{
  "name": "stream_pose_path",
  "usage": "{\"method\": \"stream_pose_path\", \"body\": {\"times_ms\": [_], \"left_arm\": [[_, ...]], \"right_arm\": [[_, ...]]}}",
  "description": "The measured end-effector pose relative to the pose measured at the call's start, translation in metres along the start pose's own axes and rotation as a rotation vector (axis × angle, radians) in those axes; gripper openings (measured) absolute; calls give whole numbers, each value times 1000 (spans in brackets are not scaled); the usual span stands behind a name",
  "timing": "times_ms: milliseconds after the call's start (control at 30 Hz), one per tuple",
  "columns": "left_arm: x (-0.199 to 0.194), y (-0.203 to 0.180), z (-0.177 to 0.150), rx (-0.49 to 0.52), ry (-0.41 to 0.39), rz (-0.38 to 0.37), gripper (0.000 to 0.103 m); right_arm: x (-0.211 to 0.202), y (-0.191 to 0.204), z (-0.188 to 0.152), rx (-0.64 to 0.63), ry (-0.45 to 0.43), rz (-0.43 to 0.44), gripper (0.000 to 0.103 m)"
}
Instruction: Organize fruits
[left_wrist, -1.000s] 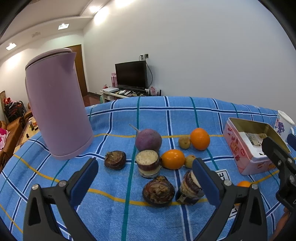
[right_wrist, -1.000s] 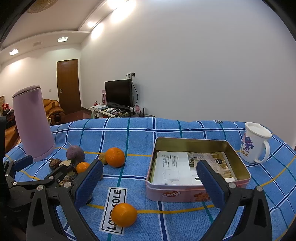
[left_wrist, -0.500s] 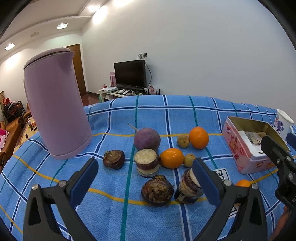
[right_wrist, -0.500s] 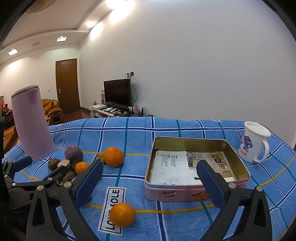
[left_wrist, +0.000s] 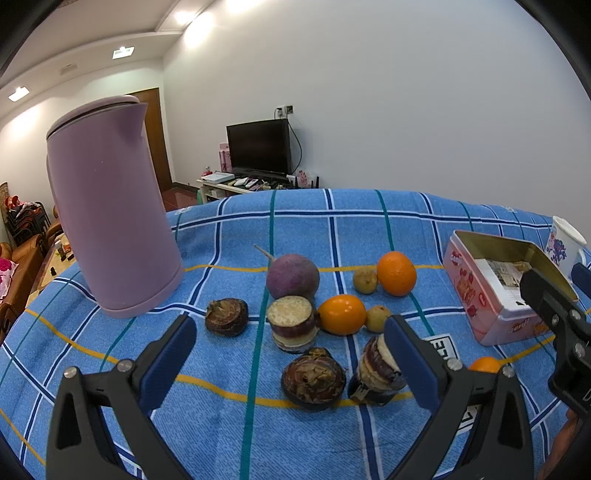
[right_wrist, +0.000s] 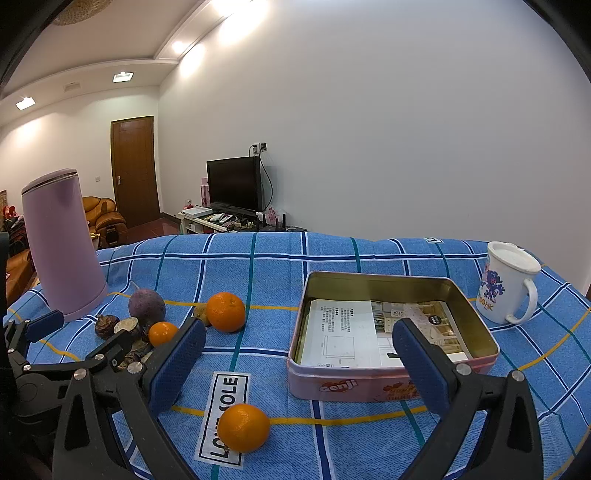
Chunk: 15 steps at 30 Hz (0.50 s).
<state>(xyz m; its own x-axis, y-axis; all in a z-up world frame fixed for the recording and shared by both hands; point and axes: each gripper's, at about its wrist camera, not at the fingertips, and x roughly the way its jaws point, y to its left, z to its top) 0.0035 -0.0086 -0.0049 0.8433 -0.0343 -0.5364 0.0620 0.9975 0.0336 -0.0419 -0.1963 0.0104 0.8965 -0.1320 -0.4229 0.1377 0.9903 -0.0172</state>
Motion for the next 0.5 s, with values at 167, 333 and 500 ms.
{"method": "stream_pose_path", "body": {"times_ms": [167, 333, 500], "left_arm": [[0, 0, 0, 0, 0, -1, 103], [0, 1, 0, 1, 0, -1, 103], [0, 1, 0, 0, 0, -1, 103]], "right_arm": [[0, 0, 0, 0, 0, 1, 102], [0, 0, 0, 0, 0, 0, 102], [1, 0, -1, -1, 5, -1, 102]]}}
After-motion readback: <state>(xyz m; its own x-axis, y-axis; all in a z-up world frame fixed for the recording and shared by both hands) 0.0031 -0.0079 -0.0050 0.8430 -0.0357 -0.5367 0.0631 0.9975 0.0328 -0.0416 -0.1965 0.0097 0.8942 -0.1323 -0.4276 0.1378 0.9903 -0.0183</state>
